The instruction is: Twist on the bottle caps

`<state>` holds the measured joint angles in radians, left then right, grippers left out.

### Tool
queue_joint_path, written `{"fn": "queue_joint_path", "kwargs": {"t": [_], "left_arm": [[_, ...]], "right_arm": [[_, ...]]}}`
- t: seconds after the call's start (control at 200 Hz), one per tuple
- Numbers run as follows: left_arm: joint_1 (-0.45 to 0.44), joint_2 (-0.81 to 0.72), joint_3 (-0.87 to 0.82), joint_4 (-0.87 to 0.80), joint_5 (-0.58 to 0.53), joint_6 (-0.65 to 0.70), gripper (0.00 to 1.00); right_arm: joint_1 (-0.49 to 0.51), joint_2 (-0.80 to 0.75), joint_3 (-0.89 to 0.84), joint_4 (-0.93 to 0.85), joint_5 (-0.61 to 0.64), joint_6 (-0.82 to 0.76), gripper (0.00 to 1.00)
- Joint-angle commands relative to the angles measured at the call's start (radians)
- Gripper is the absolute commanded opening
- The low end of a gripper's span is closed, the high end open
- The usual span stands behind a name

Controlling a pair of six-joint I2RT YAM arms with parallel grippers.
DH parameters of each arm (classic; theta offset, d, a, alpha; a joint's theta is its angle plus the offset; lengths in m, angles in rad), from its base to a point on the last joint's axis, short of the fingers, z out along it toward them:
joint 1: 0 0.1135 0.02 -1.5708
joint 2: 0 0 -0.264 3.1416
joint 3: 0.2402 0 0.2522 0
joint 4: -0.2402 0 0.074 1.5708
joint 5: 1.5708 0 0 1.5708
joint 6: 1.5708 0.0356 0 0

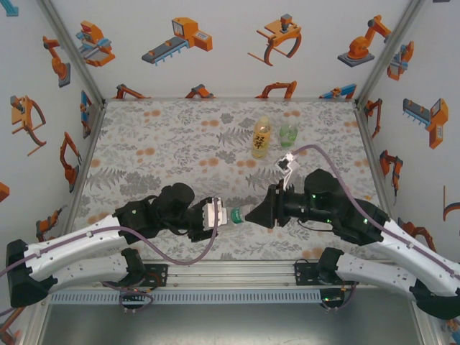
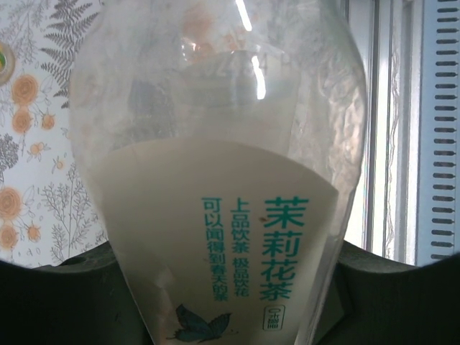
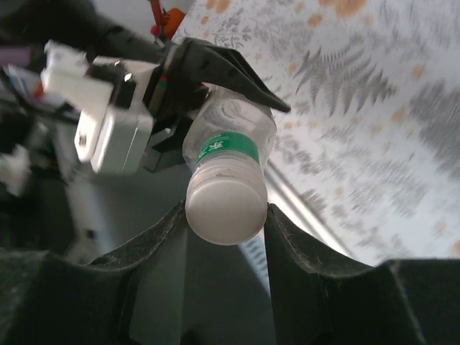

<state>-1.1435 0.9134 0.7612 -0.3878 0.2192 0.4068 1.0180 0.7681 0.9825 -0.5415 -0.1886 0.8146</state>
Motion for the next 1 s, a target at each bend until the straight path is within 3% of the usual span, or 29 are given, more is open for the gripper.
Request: {"fn": "queue_joint_path", "kwargs": {"t": [0.0,0.1,0.225,0.3,0.481,0.676,0.826,0.996], "left_arm": [[-0.008,-0.014,0.0,0.102,0.025,0.026,0.0],[-0.008,0.0,0.002,0.101,0.028,0.033,0.0],[-0.007,0.019,0.013,0.095,0.039,0.04,0.0],[-0.008,0.024,0.016,0.095,0.042,0.042,0.0],[-0.008,0.03,0.018,0.092,0.055,0.046,0.0],[-0.008,0.023,0.02,0.085,0.058,0.054,0.0],[-0.008,0.02,0.02,0.089,0.079,0.063,0.0],[-0.008,0.022,0.027,0.079,0.092,0.064,0.0]], "right_arm": [[-0.004,0.027,-0.048,-0.029,0.128,0.572,0.06],[-0.004,0.019,-0.066,-0.023,0.151,0.68,0.08],[-0.004,0.027,-0.023,-0.084,0.199,0.669,0.14],[-0.004,0.037,0.008,-0.103,0.227,0.615,0.22],[-0.004,0.035,0.089,-0.096,0.252,0.289,0.45],[-0.004,-0.034,0.122,-0.066,0.263,-0.071,0.53],[-0.004,-0.07,0.11,-0.014,0.105,-0.396,0.57],[-0.004,-0.045,0.14,-0.078,-0.129,-0.72,0.6]]}}
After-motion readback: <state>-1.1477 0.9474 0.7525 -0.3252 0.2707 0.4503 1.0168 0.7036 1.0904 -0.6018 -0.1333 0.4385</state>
